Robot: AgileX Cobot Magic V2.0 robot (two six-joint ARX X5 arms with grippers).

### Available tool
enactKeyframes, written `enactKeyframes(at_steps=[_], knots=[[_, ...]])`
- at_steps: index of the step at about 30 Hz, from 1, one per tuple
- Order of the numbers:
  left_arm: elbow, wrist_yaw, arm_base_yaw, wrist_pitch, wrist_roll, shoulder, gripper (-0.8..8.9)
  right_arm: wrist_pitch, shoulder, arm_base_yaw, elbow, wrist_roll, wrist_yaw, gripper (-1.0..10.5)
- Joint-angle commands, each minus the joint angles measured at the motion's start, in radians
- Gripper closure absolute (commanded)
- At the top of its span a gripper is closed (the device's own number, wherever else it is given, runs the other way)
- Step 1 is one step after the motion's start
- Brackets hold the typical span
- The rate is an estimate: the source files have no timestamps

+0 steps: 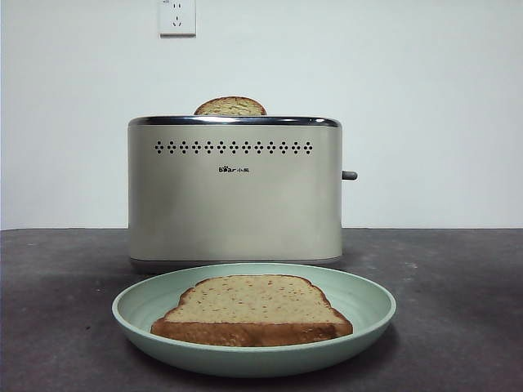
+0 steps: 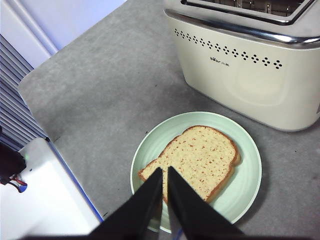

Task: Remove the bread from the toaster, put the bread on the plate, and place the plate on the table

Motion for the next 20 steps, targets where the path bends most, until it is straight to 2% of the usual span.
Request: enactKeyframes(at_steps=[1,9,11,15,20], knots=[[0.021,-0.004,-0.007,0.011,-0.002,0.007,8.06,0.011,-0.001,0.005,0.011,-0.008,0.000,9.4],[0.021,-0.004,-0.007,0.011,-0.001,0.006,8.06,0.014,-0.001,0.005,0.011,-0.008,0.001,9.4],[0.021,-0.021,0.012,0.026,0.041,-0.008,8.06,0.014,-0.001,0.005,0.011,-0.008,0.000,9.4],[-0.005,-0.023,0.114,0.127,0.051,-0.072,8.06,0.014,-0.001,0.005,0.011,-0.008,0.000,9.4],[-0.140,-0.023,0.293,0.387,0.047,-0.217,8.06,0.014,-0.001,0.005,0.011,-0.008,0.001,9.4]])
